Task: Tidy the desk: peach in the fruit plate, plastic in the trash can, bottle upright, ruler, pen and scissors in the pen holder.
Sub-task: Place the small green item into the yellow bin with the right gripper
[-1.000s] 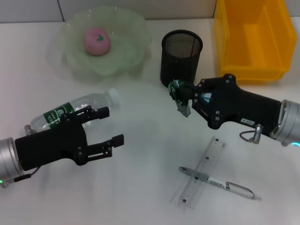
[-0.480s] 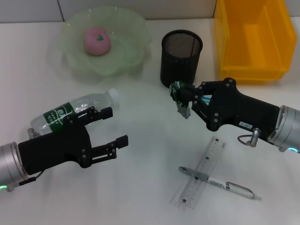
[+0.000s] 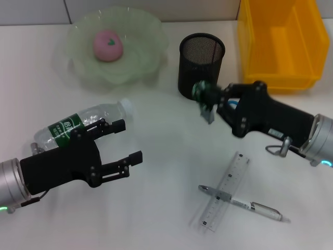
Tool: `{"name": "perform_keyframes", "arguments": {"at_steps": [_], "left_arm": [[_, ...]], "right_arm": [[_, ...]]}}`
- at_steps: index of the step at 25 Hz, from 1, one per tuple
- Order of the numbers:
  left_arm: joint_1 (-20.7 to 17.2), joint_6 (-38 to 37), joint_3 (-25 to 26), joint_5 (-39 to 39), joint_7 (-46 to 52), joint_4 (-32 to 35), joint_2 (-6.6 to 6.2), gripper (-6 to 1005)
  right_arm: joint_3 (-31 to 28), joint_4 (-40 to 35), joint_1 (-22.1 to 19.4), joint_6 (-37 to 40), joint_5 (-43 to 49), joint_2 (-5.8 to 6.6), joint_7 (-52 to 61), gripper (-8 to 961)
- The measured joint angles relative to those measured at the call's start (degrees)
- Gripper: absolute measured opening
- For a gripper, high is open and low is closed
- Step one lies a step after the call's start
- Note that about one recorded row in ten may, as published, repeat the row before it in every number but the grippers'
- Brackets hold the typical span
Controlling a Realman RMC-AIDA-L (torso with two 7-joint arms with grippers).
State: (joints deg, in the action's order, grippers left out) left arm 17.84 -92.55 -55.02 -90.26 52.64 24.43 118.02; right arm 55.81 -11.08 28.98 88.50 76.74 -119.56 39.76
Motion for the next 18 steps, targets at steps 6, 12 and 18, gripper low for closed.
{"name": "perform_keyframes", "arguments": {"at_steps": [6, 12, 18], "left_arm": [[0.0, -0.1, 0.0, 0.0, 0.0, 0.0, -0.07, 801], [0.0, -0.2, 0.0, 0.0, 0.0, 0.0, -0.17, 801], [0.0, -0.2, 0.0, 0.0, 0.1, 0.0, -0.16, 801]], "right_arm": [[0.0, 4.2, -0.1, -4.3, -12.4, -0.15, -3.2, 37], [0.0, 5.8, -0.1, -7.6, -20.8, -0.15, -4.5, 37], [0.0, 7.3, -0.1, -11.5, -30.8, -0.23, -8.1, 37]]}}
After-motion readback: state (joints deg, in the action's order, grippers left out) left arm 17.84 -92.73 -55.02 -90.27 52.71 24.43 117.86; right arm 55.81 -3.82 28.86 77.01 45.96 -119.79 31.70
